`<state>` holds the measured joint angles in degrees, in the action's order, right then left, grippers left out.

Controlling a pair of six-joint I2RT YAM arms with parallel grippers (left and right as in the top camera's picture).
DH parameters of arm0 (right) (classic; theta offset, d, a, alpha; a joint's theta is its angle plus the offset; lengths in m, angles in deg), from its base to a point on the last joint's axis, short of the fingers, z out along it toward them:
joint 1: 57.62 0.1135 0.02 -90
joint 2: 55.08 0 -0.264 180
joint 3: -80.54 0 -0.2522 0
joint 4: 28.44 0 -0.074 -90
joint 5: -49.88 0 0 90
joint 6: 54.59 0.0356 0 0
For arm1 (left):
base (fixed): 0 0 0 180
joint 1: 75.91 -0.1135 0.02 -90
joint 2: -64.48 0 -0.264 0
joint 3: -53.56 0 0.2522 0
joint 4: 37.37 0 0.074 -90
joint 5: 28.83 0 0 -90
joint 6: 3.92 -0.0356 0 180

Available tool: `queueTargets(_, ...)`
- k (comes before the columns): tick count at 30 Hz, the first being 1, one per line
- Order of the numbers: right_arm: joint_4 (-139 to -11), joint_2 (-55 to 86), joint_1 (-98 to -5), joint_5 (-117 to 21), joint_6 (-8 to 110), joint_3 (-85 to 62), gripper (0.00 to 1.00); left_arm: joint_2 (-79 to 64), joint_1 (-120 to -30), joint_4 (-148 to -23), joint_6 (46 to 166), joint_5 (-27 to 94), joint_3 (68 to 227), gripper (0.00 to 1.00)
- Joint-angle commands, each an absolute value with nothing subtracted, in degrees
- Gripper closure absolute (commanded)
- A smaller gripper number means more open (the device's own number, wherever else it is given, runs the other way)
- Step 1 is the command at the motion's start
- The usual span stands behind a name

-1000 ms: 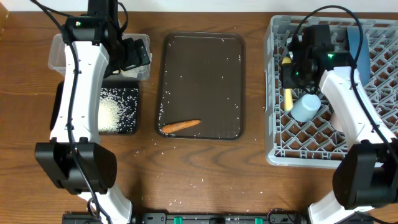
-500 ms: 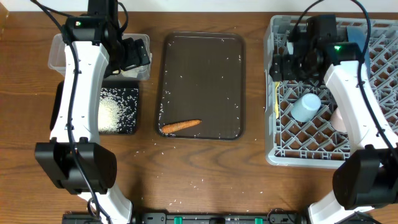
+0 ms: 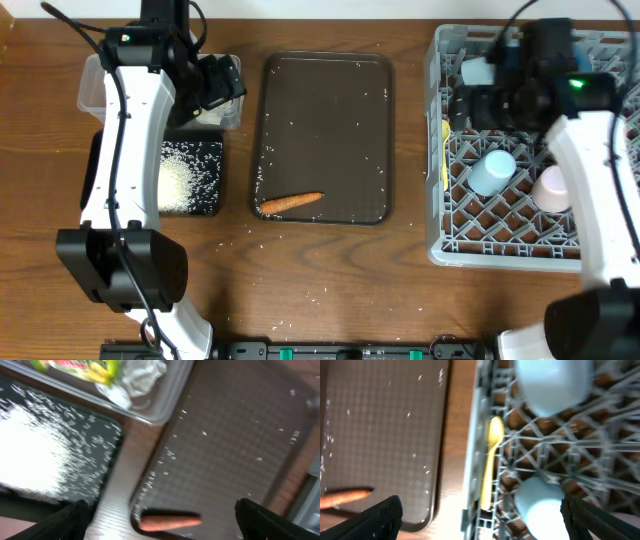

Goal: Sort waste into correct bins and load items into the dishwasher rack
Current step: 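Reach left gripper to the carrot on the dark tray and grasp it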

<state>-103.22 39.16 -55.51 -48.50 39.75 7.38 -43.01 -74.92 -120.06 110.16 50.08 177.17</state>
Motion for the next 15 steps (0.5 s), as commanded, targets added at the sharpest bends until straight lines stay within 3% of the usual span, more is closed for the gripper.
queueTargets(1, -102.8, 36.8, -57.4, -47.0, 40.0, 8.9, 0.01, -42.3, -72.5, -121.0, 119.5, 48.4, 174.0, 0.1)
queueTargets(4, -102.6, 36.7, -58.3, -47.0, 40.0, 8.9, 0.01, -42.3, -68.7, -122.0, 132.2, 55.5, 168.8, 0.17)
queueTargets(11, -102.6, 36.7, -58.8, -47.0, 40.1, 8.9, 0.01, -42.3, -56.6, -119.1, 162.0, 67.3, 155.5, 0.16)
queueTargets(15, -102.7, 36.7, -58.8, -47.0, 40.1, 8.9, 0.01, -42.3, -51.2, -113.4, 171.7, 72.2, 150.2, 0.16)
